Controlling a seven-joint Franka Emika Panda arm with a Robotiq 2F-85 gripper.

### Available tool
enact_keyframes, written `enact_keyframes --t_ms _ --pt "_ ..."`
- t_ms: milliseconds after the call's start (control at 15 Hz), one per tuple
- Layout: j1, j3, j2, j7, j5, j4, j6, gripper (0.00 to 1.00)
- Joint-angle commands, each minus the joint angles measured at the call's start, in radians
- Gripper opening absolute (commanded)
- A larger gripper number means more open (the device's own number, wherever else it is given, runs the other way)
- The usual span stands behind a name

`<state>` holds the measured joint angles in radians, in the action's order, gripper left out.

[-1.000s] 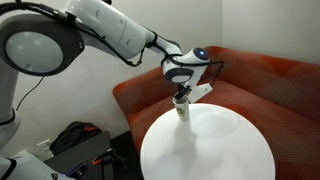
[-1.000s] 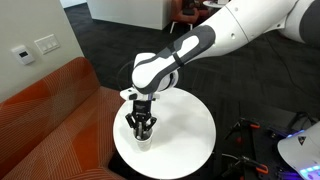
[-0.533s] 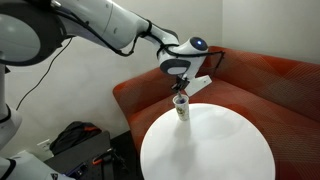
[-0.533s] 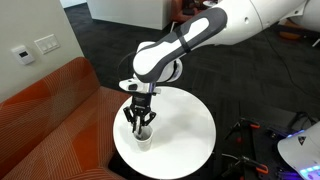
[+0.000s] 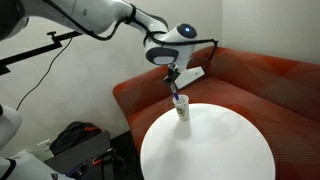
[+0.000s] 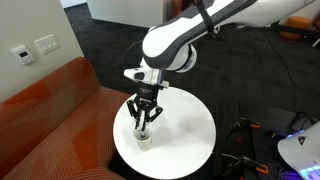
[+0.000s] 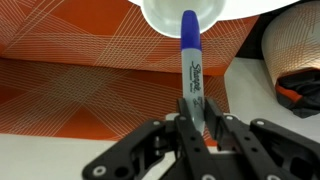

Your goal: Put the marker in the cup on the table

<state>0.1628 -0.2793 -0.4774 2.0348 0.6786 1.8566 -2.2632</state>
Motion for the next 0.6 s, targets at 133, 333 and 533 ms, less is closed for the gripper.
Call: enact_keyframes --t_ms 133,333,533 --pt "-0.026 0.046 0.22 0.028 0.094 0.192 -0.031 0.06" --pt "-0.037 0.089 0.316 0.025 0.13 0.272 -0.052 0.06" --pt "-0.046 0.146 0.388 0.016 0.153 0.338 -0.082 0.06"
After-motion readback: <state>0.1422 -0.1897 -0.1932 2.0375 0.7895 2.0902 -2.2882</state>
